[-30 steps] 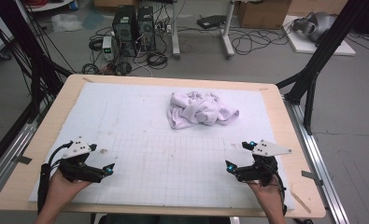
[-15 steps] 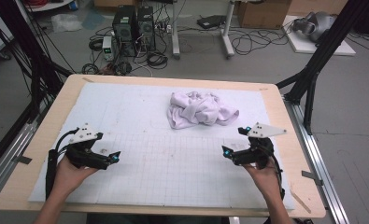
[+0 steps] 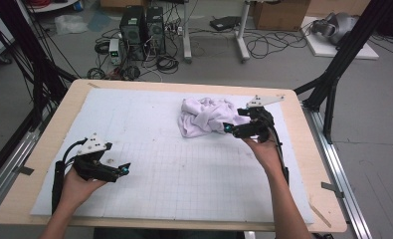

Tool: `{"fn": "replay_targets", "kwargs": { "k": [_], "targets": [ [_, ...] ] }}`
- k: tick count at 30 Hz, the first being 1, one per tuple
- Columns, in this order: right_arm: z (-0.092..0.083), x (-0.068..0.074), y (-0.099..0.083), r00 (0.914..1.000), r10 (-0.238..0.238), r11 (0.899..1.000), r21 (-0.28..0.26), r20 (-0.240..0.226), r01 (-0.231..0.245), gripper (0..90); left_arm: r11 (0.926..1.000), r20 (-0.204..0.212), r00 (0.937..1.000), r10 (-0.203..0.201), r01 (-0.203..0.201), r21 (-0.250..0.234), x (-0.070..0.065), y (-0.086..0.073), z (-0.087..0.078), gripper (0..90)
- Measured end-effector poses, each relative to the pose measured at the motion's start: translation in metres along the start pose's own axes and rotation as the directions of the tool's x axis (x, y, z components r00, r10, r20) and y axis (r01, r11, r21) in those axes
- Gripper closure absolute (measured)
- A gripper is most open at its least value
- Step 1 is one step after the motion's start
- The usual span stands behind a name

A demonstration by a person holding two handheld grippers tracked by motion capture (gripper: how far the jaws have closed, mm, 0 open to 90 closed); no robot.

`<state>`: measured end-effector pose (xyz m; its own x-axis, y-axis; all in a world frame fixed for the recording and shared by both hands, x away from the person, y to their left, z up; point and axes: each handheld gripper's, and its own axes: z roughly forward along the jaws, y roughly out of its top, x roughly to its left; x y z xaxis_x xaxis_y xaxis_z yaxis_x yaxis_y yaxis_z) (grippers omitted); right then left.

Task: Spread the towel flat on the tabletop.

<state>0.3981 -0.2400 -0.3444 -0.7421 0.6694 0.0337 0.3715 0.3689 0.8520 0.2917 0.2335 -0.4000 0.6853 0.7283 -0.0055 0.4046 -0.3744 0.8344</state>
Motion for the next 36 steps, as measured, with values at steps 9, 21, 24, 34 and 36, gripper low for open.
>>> {"fn": "replay_targets", "kwargs": {
  "k": [9,21,24,34,36],
  "targets": [
    [0.048,-0.008,-0.004,0.9997,-0.008,0.994,0.105,0.022,0.006,20.6,1.0,0.004,1.0,0.003,-0.003,0.006,0.0,-0.001,0.004,2.1],
    [0.092,-0.014,-0.02,0.9966,-0.018,0.975,0.222,0.08,0.0,32.5,0.9999,0.005,1.0,-0.009,0.009,0.014,0.001,-0.004,0.006,2.1],
    [0.099,-0.013,-0.023,0.9923,-0.042,0.969,0.247,0.117,0.012,41.6,0.9998,0.005,0.9999,-0.012,0.012,0.013,0.001,-0.005,0.007,2.1],
    [0.097,-0.006,-0.016,0.9825,-0.131,0.951,0.296,0.132,0.087,78.2,0.9997,-0.003,0.9999,-0.017,0.017,0.015,0.004,-0.007,0.007,2.1],
    [0.091,-0.003,-0.012,0.9855,-0.129,0.956,0.276,0.11,0.095,80.0,0.9998,-0.006,0.9999,-0.01,0.01,0.015,0.005,-0.007,0.006,2.1]
  ]
}}
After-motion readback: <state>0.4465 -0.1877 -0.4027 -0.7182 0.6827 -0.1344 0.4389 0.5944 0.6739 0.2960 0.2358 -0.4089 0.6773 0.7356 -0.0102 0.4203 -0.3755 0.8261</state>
